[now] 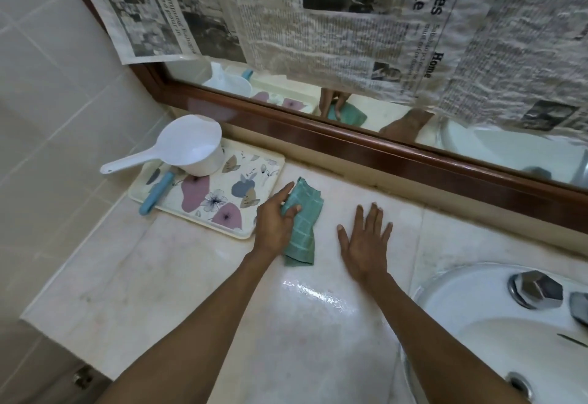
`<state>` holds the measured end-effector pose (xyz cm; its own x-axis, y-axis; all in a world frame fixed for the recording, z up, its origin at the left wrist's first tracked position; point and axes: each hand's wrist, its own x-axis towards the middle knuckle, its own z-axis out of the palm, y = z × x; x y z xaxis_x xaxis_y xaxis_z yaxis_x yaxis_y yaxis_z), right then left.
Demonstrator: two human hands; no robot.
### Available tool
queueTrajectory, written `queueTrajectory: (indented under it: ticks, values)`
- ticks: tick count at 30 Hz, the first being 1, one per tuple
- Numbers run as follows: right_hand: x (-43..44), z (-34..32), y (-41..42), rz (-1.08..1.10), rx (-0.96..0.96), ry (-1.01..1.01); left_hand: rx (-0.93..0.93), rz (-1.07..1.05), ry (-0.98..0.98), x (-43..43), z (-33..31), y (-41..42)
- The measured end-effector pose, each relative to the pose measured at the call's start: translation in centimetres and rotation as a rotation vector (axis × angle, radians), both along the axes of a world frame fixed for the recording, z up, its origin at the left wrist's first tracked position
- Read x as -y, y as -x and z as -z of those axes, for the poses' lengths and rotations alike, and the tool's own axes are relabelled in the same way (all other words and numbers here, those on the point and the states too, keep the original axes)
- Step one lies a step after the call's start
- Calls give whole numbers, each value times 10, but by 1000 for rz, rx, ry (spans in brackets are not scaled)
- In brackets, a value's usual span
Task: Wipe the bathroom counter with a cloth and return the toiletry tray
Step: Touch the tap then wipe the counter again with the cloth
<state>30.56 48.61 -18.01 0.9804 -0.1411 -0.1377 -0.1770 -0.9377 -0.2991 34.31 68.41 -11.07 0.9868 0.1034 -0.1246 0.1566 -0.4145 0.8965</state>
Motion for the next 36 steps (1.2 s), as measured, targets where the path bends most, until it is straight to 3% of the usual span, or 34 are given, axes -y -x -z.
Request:
queueTrajectory:
  ticks: [8,14,20,24,27,29,36]
  values:
    - [-83,-2,-36,-84,8,3,-36,-33,89,-96,-20,-61]
    - [-129,4,-50,25,12,9,-132,-36,81,-144,7,-90]
    - [-133,6,-48,55,54,52,-100,127,-171,-161,26,-101]
    - [-134,6,-48,78,63,51,138,278,-655,-155,32,-97]
    - [-134,6,-48,85,61,51,272,480,-663,-141,33,-82]
    - [-134,6,-47,89,61,51,213,577,-718,-139,47,-74]
    - [-135,8,-47,106,95,61,152,609,-794,-122,69,-66]
